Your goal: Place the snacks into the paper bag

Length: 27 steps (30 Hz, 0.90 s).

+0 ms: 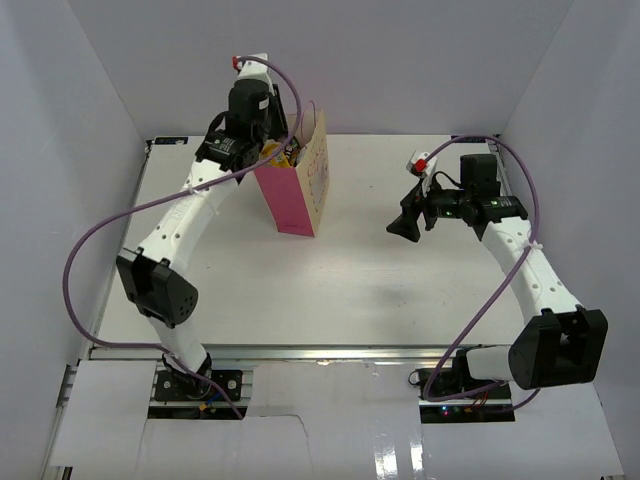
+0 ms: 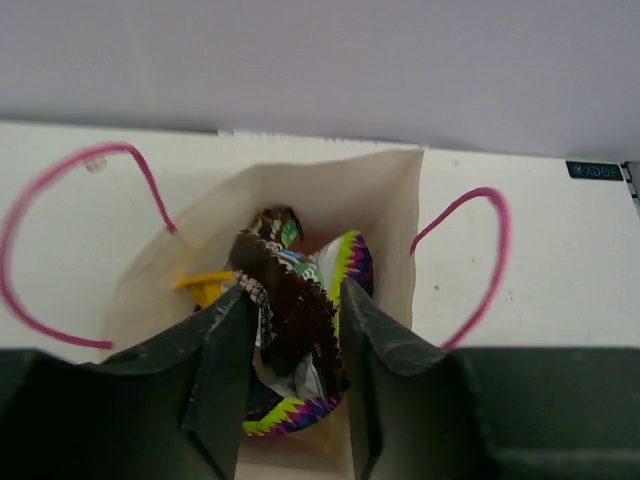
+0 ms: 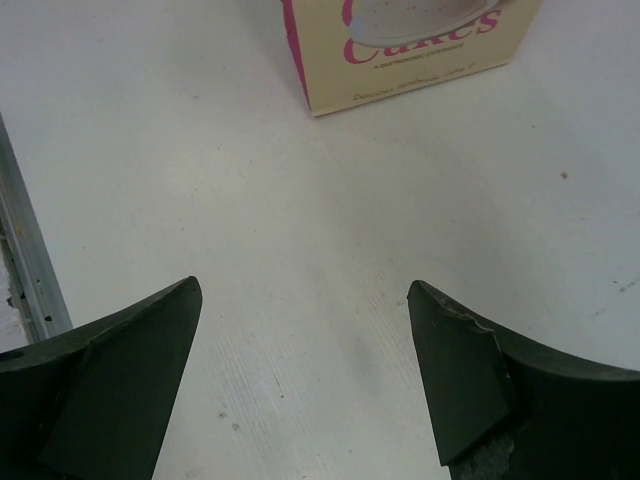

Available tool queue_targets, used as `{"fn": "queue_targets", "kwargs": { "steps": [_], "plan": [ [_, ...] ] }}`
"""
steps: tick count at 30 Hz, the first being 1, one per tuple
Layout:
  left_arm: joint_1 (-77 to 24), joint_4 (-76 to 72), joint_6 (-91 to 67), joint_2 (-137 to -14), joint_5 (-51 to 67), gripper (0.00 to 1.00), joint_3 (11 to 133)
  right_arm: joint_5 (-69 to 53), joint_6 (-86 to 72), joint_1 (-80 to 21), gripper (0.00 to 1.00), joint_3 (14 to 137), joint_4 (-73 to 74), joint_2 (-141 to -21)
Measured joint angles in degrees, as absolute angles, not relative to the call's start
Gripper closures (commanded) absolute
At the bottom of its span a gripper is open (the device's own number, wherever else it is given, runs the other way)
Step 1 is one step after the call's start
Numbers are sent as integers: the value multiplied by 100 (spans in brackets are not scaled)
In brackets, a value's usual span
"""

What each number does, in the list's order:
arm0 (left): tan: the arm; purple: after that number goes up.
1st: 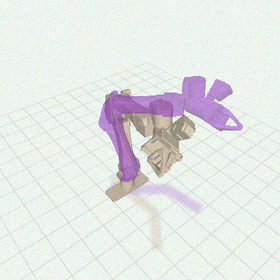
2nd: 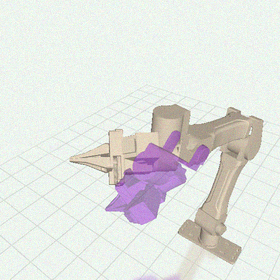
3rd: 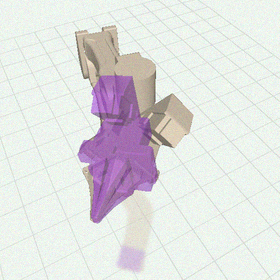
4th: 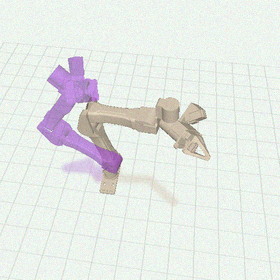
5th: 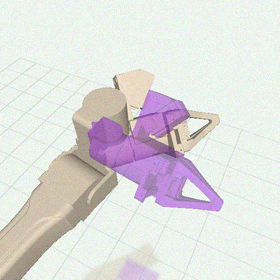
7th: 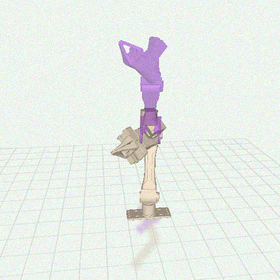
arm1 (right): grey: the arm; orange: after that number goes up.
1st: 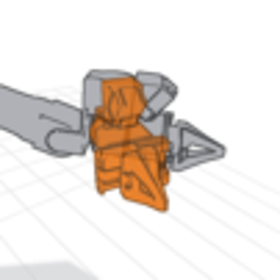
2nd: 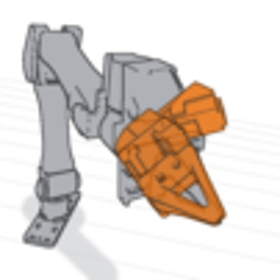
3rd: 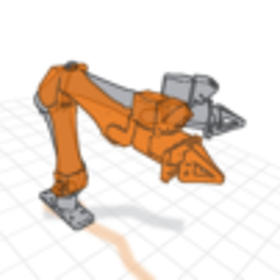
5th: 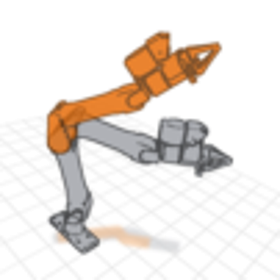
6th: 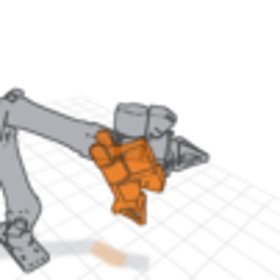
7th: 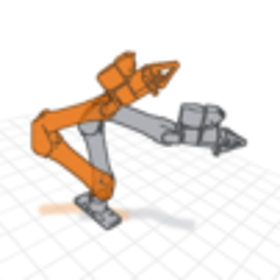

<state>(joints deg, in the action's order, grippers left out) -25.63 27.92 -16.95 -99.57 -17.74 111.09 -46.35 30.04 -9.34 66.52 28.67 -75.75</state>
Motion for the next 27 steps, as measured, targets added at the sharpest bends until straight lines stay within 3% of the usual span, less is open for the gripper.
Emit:
{"fn": "queue_targets", "kwargs": {
  "steps": [1,4,6,8,13,22,27],
  "plan": [
    [-2552,2851,-1675,-10134,-1699,26,11109,-4617,3006,-862,9,6646,2864,-7498],
    [-2523,3028,-1693,-10420,-1431,4,11107,-4569,3017,-692,6,6584,2860,-7317],
    [-2508,3074,-1734,-10401,-1229,2,11107,-4515,3017,-602,3,6569,2886,-7264],
    [-2506,3081,-1745,-10259,-1033,2,11115,-4434,3015,-532,10,6569,2888,-7247],
    [-2508,2976,-1743,-9273,-755,2,10654,-3583,2617,-478,10,6615,2882,-7236],
    [-2508,2578,-2080,-4294,-427,2,6477,-1651,1835,-375,10,6967,2759,-7190],
    [-2508,2952,-2344,-2722,-351,2,5078,-1184,1575,-370,10,6967,2714,-7017]
  ]
}}
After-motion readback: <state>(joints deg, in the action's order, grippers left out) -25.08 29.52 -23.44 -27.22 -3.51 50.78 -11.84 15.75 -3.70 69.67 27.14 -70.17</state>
